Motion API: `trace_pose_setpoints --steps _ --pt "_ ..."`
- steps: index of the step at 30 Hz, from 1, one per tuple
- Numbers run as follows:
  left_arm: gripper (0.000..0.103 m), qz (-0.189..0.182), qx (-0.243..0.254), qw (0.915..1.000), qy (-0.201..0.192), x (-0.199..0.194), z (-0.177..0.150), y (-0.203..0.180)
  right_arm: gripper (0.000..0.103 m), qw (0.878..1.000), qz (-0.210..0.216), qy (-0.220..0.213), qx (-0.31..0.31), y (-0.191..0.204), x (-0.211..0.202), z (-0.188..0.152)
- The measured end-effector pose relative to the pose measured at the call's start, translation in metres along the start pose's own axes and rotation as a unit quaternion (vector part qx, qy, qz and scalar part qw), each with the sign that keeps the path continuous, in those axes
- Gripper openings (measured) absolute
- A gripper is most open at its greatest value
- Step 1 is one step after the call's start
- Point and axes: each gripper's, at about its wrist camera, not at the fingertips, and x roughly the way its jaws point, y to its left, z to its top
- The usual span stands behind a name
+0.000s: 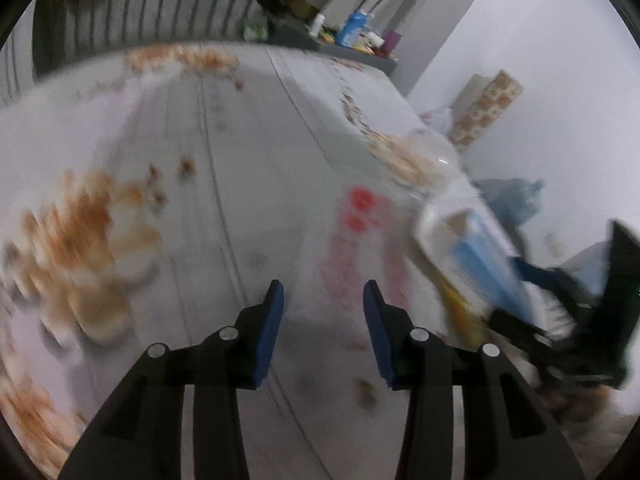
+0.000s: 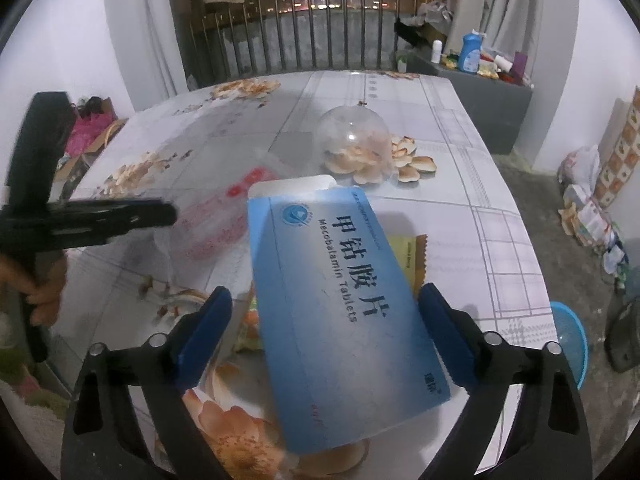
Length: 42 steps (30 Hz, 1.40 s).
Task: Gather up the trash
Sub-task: 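Grasp the blue Mecobalamin box with the right gripper while the left grasps the clear wrapper, then carry the box and wrapper to the blue wastebasket and release both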
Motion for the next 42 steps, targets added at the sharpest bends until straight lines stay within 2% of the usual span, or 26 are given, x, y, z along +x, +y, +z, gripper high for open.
trace_pose_setpoints --steps 1,3,9,13,15,20,23,26,29,31,32,33,36,40,42 --pt "0.040 -0.016 -0.009 0.9998 0.005 -0.002 -0.003 0.002 0.078 1.000 0.000 0.003 0.001 -0.001 0.001 -0.001" --pt "0.040 -0.042 -0.029 0.9986 0.010 -0.007 -0.008 0.005 0.077 1.000 0.003 0.006 0.005 -0.002 0.002 -0.001" --pt "0.040 -0.018 -0.072 0.9972 0.000 -0.015 -0.013 0.016 0.075 1.000 0.011 -0.004 0.014 -0.003 -0.004 -0.001" --pt "0.040 -0.040 -0.090 0.9952 0.002 -0.015 -0.014 0.019 0.075 1.000 0.022 -0.006 0.002 0.003 -0.004 0.000" --pt "0.040 -0.066 -0.106 0.9922 0.008 -0.012 -0.013 0.021 0.075 1.000 0.017 0.002 -0.012 0.010 0.001 -0.001" --pt "0.040 -0.155 -0.163 0.9744 0.002 -0.008 -0.016 0.033 0.074 1.000 0.011 0.008 -0.022 0.016 0.004 -0.002" --pt "0.039 -0.208 -0.193 0.9590 -0.005 -0.009 -0.019 0.038 0.074 1.000 0.013 0.009 -0.019 0.015 0.003 -0.003" --pt "0.039 -0.239 -0.214 0.9469 -0.008 -0.010 -0.021 0.043 0.074 1.000 0.012 0.009 -0.019 0.016 0.003 -0.003" --pt "0.039 -0.279 -0.234 0.9311 -0.010 -0.009 -0.020 0.043 0.073 1.000 0.013 0.009 -0.018 0.016 0.003 -0.003" --pt "0.039 -0.291 -0.235 0.9272 -0.010 -0.010 -0.020 0.043 0.073 1.000 0.013 0.009 -0.018 0.016 0.003 -0.003" --pt "0.039 -0.292 -0.232 0.9276 -0.009 -0.010 -0.019 0.040 0.073 1.000 0.013 0.009 -0.018 0.015 0.003 -0.003" --pt "0.038 -0.284 -0.226 0.9319 -0.007 -0.010 -0.019 0.037 0.073 1.000 0.013 0.009 -0.018 0.016 0.003 -0.003" --pt "0.036 -0.246 -0.198 0.9488 -0.006 -0.009 -0.017 0.026 0.073 1.000 0.014 0.009 -0.018 0.015 0.003 -0.003" --pt "0.023 -0.199 -0.158 0.9670 -0.012 -0.009 -0.015 0.013 0.073 1.000 0.015 0.008 -0.016 0.016 0.002 -0.004" --pt "0.015 -0.164 -0.125 0.9784 -0.018 -0.011 -0.013 0.003 0.073 1.000 0.017 0.006 -0.012 0.015 0.002 -0.004"
